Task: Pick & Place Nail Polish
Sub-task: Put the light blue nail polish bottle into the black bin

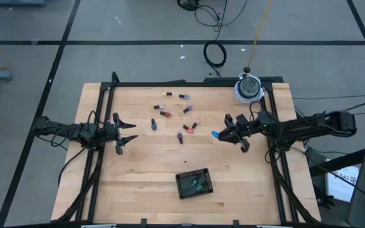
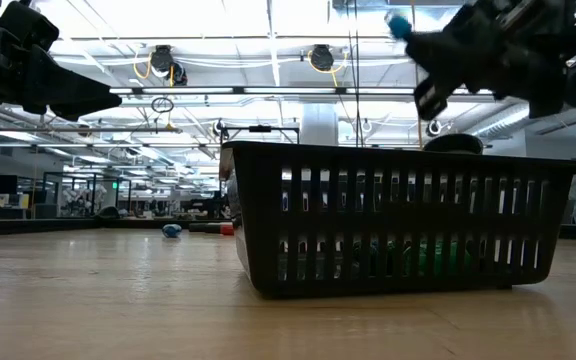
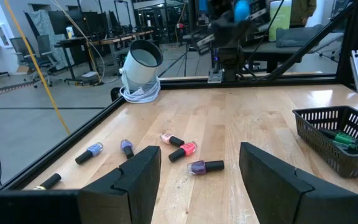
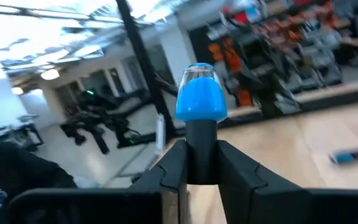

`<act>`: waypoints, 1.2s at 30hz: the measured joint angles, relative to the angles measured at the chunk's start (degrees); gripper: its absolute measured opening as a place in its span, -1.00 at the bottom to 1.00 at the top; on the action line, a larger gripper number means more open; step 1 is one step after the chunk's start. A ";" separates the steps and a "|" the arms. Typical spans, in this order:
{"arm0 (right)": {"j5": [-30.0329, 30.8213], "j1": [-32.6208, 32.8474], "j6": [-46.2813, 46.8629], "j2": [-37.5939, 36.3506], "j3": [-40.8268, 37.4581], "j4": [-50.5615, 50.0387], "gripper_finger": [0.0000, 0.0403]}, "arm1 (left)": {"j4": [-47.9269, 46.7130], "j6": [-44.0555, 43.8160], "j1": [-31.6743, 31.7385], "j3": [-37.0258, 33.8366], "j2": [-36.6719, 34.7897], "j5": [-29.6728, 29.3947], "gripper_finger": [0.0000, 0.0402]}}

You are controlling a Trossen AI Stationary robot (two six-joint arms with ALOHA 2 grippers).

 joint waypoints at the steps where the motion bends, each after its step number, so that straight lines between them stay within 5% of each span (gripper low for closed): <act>1: -0.03 0.68 -0.02 0.00 0.00 1.40 -0.75 | 0.02 0.00 -0.02 0.00 0.00 0.02 0.07; 16: -13.43 13.75 -7.07 -0.02 0.18 25.03 -0.75 | 0.02 0.00 0.00 0.01 -0.02 0.00 0.07; 31: -12.68 15.37 -10.56 1.05 4.66 15.19 -0.75 | 0.00 0.00 0.00 0.00 -0.02 0.01 0.07; 36: -7.92 17.37 -11.17 4.21 8.02 10.61 -0.75 | 0.02 0.00 -0.02 0.02 -0.02 0.00 0.07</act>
